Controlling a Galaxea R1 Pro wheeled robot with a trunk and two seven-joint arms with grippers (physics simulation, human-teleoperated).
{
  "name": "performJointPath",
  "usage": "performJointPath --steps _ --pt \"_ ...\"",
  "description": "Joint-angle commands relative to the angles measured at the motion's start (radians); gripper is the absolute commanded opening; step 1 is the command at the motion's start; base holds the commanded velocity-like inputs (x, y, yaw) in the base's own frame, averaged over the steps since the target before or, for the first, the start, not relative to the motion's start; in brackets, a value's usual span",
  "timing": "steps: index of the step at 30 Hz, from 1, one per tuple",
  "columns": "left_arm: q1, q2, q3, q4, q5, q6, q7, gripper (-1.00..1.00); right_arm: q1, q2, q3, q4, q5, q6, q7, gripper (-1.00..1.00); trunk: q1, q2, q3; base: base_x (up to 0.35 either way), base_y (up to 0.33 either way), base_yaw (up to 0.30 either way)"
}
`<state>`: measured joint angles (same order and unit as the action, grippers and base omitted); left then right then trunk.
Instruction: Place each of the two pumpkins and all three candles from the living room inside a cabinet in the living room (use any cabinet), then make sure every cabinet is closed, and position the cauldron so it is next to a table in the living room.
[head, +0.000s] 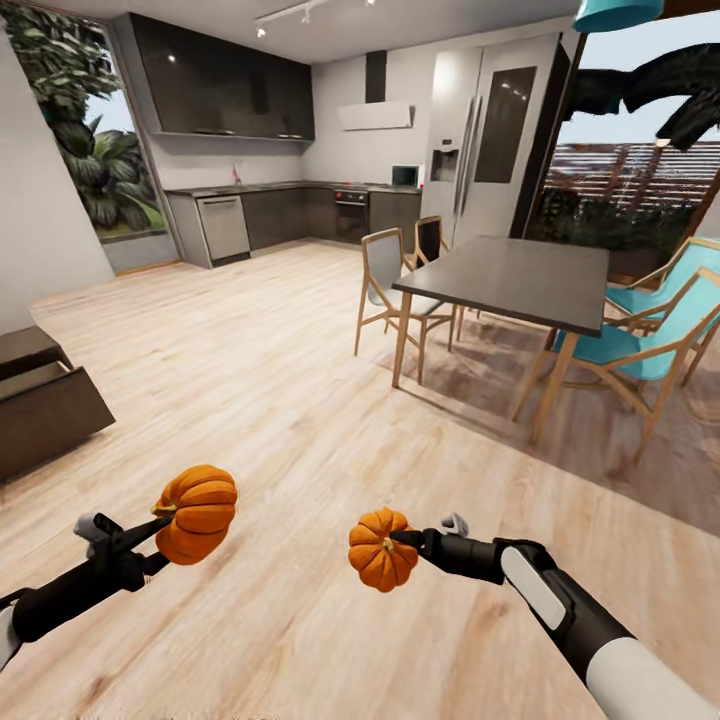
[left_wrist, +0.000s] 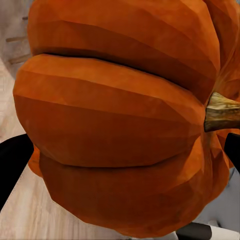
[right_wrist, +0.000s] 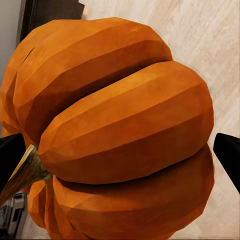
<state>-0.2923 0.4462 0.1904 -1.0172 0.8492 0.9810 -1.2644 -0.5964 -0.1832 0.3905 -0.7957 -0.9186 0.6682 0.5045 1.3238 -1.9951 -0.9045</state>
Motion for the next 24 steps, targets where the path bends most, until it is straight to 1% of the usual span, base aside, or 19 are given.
performJointPath --steps 1,2,4,9,20,22,24 --pt "-0.001 0.000 0.000 0.000 0.004 0.008 -0.001 -1.00 -0.001 -0.001 0.011 -0.001 -0.005 0.002 0.000 -1.00 0.000 0.000 -0.001 0.000 0.000 0.272" --pt "-0.001 0.000 -0.001 0.000 0.004 0.008 -0.001 -1.00 0.000 -0.001 0.023 0.000 -0.005 0.002 0.000 -1.00 0.000 0.000 -0.001 0.000 0.000 0.272" --pt "-0.001 0.001 0.000 0.000 0.004 0.008 -0.001 -1.00 -0.001 -0.001 0.033 0.000 -0.005 0.001 -0.001 -1.00 0.000 0.000 -0.001 0.000 0.000 0.272" --pt "-0.001 0.001 0.000 0.000 0.002 0.008 -0.001 -1.00 -0.001 -0.001 0.037 0.000 -0.005 0.001 -0.001 -1.00 0.000 0.000 -0.001 0.064 0.035 0.272" --pt "-0.001 0.000 0.000 0.000 0.002 0.008 -0.001 -1.00 -0.001 -0.001 0.037 0.000 -0.005 0.001 -0.001 -1.00 0.000 0.000 -0.001 0.261 0.160 0.273" --pt "-0.001 0.000 0.001 0.015 0.002 0.008 -0.001 -1.00 -0.001 -0.001 0.037 0.000 -0.005 0.001 -0.001 -1.00 0.000 0.000 -0.001 0.274 0.184 0.274" --pt "-0.001 0.000 0.004 0.049 0.001 0.008 -0.001 -1.00 -0.001 -0.001 0.037 0.000 -0.005 0.001 -0.001 -1.00 0.000 0.000 -0.001 0.274 0.186 0.274"
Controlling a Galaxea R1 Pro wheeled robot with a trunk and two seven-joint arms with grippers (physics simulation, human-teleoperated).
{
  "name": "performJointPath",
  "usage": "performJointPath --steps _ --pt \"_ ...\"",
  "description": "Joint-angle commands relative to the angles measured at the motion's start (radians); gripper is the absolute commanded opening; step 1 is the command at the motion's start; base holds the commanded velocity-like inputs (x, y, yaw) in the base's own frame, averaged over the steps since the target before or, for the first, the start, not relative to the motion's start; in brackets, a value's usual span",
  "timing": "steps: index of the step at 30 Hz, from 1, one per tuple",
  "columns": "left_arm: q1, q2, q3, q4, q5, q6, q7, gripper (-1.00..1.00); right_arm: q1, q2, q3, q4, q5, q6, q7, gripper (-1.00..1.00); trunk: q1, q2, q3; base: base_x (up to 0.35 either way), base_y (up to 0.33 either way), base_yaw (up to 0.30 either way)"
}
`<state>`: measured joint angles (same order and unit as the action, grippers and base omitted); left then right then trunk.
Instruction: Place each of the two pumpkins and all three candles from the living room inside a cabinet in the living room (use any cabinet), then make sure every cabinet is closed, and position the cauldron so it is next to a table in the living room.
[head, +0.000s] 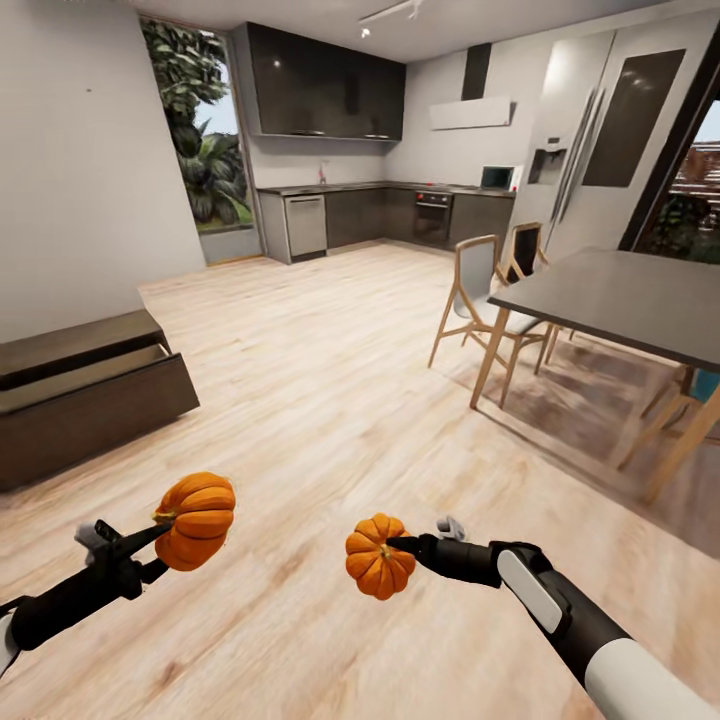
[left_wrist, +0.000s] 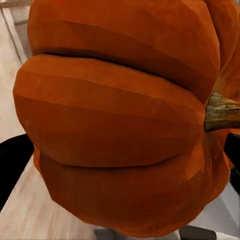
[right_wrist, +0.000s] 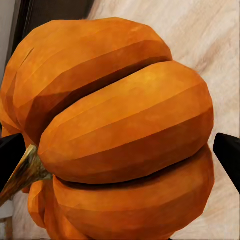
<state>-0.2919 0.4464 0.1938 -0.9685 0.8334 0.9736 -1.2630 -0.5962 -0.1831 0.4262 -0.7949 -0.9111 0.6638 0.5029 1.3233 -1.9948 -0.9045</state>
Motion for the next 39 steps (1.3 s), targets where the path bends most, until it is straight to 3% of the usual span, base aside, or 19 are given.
performJointPath --steps 1,10,13,15,17,19,20,23,25,27,28,31,35,39 --pt "-0.001 0.000 0.002 0.006 0.017 0.016 -0.003 -1.00 -0.001 -0.001 0.002 -0.001 -0.012 0.005 0.000 -1.00 0.000 0.000 -0.001 0.274 0.186 0.274" --pt "-0.001 0.001 0.005 0.016 0.014 0.015 -0.002 -1.00 -0.001 -0.001 0.002 -0.001 -0.012 0.005 -0.002 -1.00 0.000 0.000 -0.001 0.274 0.187 0.274" --pt "-0.001 0.001 0.030 0.031 0.008 0.009 0.009 -1.00 -0.001 -0.001 0.002 0.004 -0.013 0.005 -0.014 -1.00 0.000 0.000 -0.001 0.274 0.186 0.274" --pt "-0.001 0.002 0.045 0.059 0.001 0.005 0.022 -1.00 -0.001 -0.001 0.002 0.006 -0.014 0.004 -0.072 -1.00 0.000 0.000 -0.001 0.277 0.178 0.274" --pt "-0.001 0.014 0.053 0.087 -0.002 0.003 0.065 -1.00 -0.001 -0.001 0.001 0.007 -0.015 0.004 -0.196 -1.00 0.000 0.000 -0.001 0.278 0.148 0.274" --pt "-0.001 0.019 0.058 0.093 -0.002 0.001 0.132 -1.00 -0.001 -0.001 -0.001 0.008 -0.016 0.004 -0.277 -1.00 0.000 0.000 -0.001 0.279 0.133 0.274" --pt "-0.001 0.021 0.077 0.095 -0.002 -0.005 0.203 -1.00 -0.001 -0.001 -0.002 0.008 -0.016 0.003 -0.323 -1.00 0.000 0.000 -0.001 0.278 0.127 0.274" --pt "-0.001 0.018 0.136 0.092 -0.004 -0.021 0.383 -1.00 -0.001 0.000 -0.003 0.008 -0.017 0.001 -0.375 -1.00 0.000 0.000 -0.001 0.267 0.094 0.274" --pt "-0.002 0.011 0.158 0.056 -0.003 -0.027 0.642 -1.00 -0.002 0.000 -0.002 0.009 -0.016 -0.028 -0.403 -1.00 0.000 0.000 -0.001 0.223 0.019 0.274" --pt "-0.002 -0.009 0.158 -0.015 -0.001 -0.027 0.775 -1.00 -0.002 0.006 -0.001 0.009 -0.015 -0.039 -0.422 -1.00 0.000 0.000 -0.001 0.214 0.007 0.274" --pt "-0.002 -0.035 0.154 -0.079 -0.001 -0.024 0.864 -1.00 -0.002 0.021 0.000 0.009 -0.015 -0.042 -0.437 -1.00 0.000 0.000 -0.001 0.216 0.003 0.274" --pt "-0.001 -0.085 0.146 -0.184 0.000 -0.016 1.012 -1.00 -0.002 0.079 0.002 0.010 -0.001 -0.045 -0.482 -1.00 0.000 0.000 -0.001 0.218 0.001 0.274" --pt "-0.001 -0.100 0.117 -0.224 0.000 -0.014 1.066 -1.00 -0.002 0.133 0.003 0.011 0.120 -0.040 -0.522 -1.00 0.000 0.000 -0.001 0.200 0.000 0.274" --pt "-0.001 -0.102 0.094 -0.230 0.000 -0.013 1.071 -1.00 -0.002 0.170 0.003 0.009 0.151 -0.037 -0.528 -1.00 0.000 0.000 -0.001 0.169 0.000 0.274"
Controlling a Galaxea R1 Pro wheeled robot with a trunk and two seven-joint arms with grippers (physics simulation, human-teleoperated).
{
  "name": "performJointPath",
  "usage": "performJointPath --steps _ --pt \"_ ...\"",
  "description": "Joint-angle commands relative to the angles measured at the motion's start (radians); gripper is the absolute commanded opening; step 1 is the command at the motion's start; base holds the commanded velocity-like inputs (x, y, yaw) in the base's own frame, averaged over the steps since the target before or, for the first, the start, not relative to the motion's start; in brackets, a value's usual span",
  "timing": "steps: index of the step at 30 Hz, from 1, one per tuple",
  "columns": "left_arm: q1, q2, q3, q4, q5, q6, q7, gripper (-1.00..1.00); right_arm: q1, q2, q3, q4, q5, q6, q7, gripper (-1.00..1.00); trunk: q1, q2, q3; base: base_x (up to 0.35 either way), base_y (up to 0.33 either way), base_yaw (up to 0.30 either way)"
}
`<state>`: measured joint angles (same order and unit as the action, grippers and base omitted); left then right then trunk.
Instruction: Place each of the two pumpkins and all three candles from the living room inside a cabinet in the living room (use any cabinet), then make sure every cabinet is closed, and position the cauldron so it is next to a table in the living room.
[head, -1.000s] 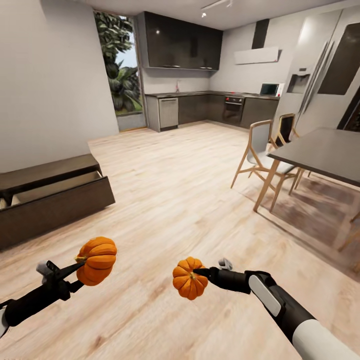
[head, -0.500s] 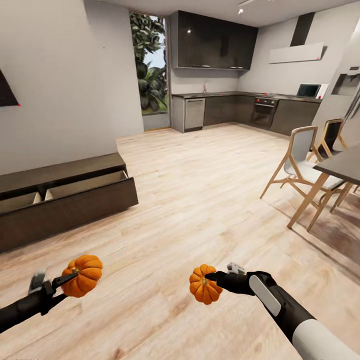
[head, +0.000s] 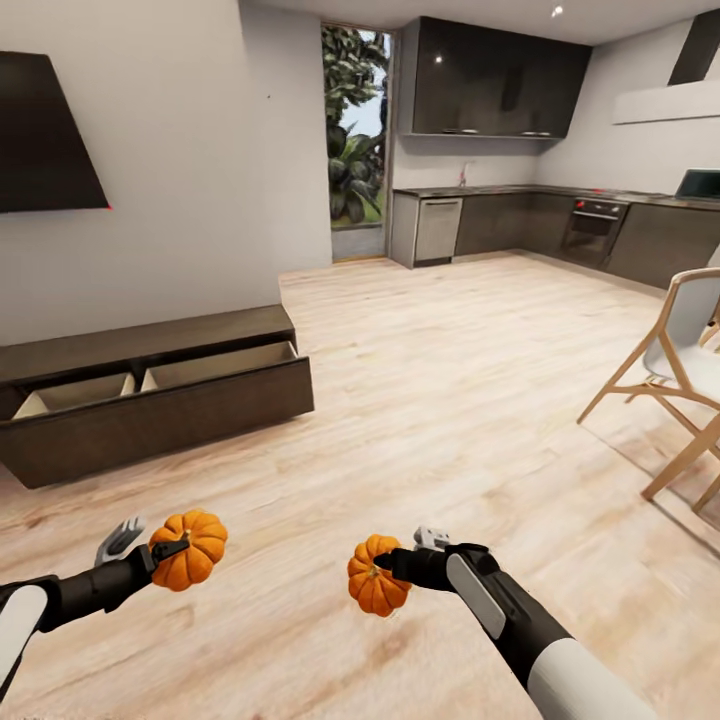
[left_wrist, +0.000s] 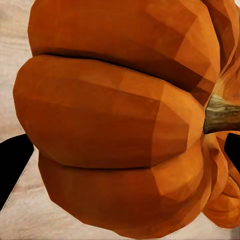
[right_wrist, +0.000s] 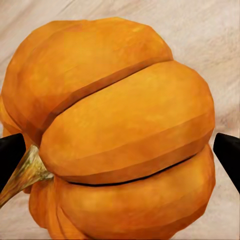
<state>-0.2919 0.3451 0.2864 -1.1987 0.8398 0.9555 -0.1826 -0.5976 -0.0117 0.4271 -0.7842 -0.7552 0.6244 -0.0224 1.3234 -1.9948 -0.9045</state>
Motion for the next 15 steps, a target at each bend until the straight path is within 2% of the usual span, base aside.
performJointPath --steps 1,8,15 --pt "-0.001 0.000 -0.001 0.000 -0.007 0.005 -0.009 -1.00 -0.001 0.003 0.002 -0.002 -0.002 0.003 -0.003 -1.00 0.000 0.000 -0.001 0.164 0.000 0.274" --pt "-0.001 0.000 -0.007 -0.002 -0.008 0.005 -0.007 -1.00 -0.001 0.013 0.004 -0.004 0.003 0.003 -0.003 -1.00 0.000 0.000 -0.001 0.187 0.000 0.274" --pt "-0.001 0.003 -0.006 -0.001 -0.009 0.005 -0.006 -1.00 -0.001 0.031 0.008 -0.005 0.004 0.003 0.000 -1.00 0.000 0.000 -0.001 0.318 0.014 0.274"
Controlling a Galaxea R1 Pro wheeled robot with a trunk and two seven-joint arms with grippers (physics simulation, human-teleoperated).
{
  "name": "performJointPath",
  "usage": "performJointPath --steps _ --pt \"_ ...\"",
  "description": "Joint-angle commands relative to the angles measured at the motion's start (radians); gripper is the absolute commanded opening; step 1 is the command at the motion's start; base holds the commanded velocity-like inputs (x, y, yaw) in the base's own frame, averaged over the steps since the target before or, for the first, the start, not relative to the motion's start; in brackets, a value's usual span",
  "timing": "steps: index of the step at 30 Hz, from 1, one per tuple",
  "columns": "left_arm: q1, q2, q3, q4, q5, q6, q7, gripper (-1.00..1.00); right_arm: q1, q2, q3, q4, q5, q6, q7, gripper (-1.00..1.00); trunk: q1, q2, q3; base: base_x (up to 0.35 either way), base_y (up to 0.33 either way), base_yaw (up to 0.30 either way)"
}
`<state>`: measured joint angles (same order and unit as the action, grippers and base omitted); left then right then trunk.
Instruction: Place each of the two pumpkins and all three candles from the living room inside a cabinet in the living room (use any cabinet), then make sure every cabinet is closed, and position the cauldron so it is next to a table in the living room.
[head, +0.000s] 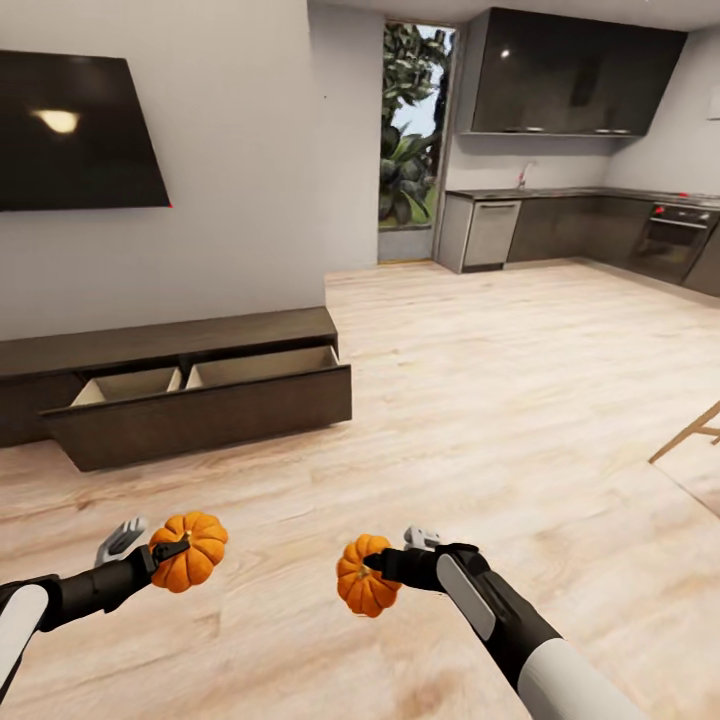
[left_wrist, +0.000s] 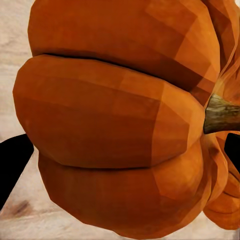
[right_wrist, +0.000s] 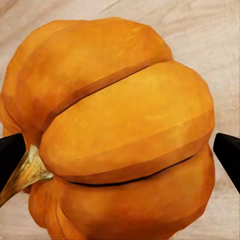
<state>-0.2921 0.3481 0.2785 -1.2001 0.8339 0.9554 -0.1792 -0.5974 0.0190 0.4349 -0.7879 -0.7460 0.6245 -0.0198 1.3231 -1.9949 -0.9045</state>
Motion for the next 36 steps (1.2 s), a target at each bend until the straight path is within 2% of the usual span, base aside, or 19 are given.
performJointPath --steps 1,10,16,17,19,22,29,36 --pt "-0.001 0.000 0.002 0.000 -0.003 0.005 -0.009 -1.00 -0.001 0.004 0.000 -0.001 -0.006 0.003 -0.002 -1.00 0.000 0.000 -0.001 0.343 0.042 0.274" --pt "-0.001 0.001 0.002 0.002 -0.003 0.006 -0.011 -1.00 -0.001 0.010 0.012 -0.003 -0.006 -0.003 0.002 -1.00 0.000 0.000 -0.001 0.344 0.007 0.272" --pt "-0.001 0.000 0.002 0.004 -0.002 0.006 -0.010 -1.00 0.000 0.010 0.019 -0.007 -0.005 -0.012 0.010 -1.00 0.000 0.000 -0.001 0.345 0.000 0.060" --pt "-0.001 0.000 0.002 0.004 -0.002 0.006 -0.011 -1.00 0.000 0.010 0.027 -0.007 -0.005 -0.016 0.010 -1.00 0.000 0.000 -0.001 0.345 0.000 0.006" --pt "-0.001 0.000 0.002 0.004 -0.003 0.006 -0.011 -1.00 0.000 0.010 0.070 -0.007 -0.001 -0.021 0.009 -1.00 0.000 0.000 -0.001 0.345 0.025 0.002" --pt "-0.001 0.002 0.003 0.005 -0.004 0.006 -0.011 -1.00 0.000 0.010 0.090 -0.007 -0.001 -0.034 0.011 -1.00 0.000 0.000 -0.001 0.345 0.080 0.001" --pt "-0.001 0.005 0.004 0.005 -0.004 0.006 -0.011 -1.00 0.000 0.010 0.097 -0.007 -0.001 -0.040 0.020 -1.00 0.000 0.000 -0.001 0.340 0.105 0.021" --pt "-0.001 0.004 0.004 0.005 -0.003 0.006 -0.011 -1.00 0.000 0.010 0.097 -0.007 -0.001 -0.040 0.018 -1.00 0.000 0.000 -0.001 0.319 0.107 0.245"
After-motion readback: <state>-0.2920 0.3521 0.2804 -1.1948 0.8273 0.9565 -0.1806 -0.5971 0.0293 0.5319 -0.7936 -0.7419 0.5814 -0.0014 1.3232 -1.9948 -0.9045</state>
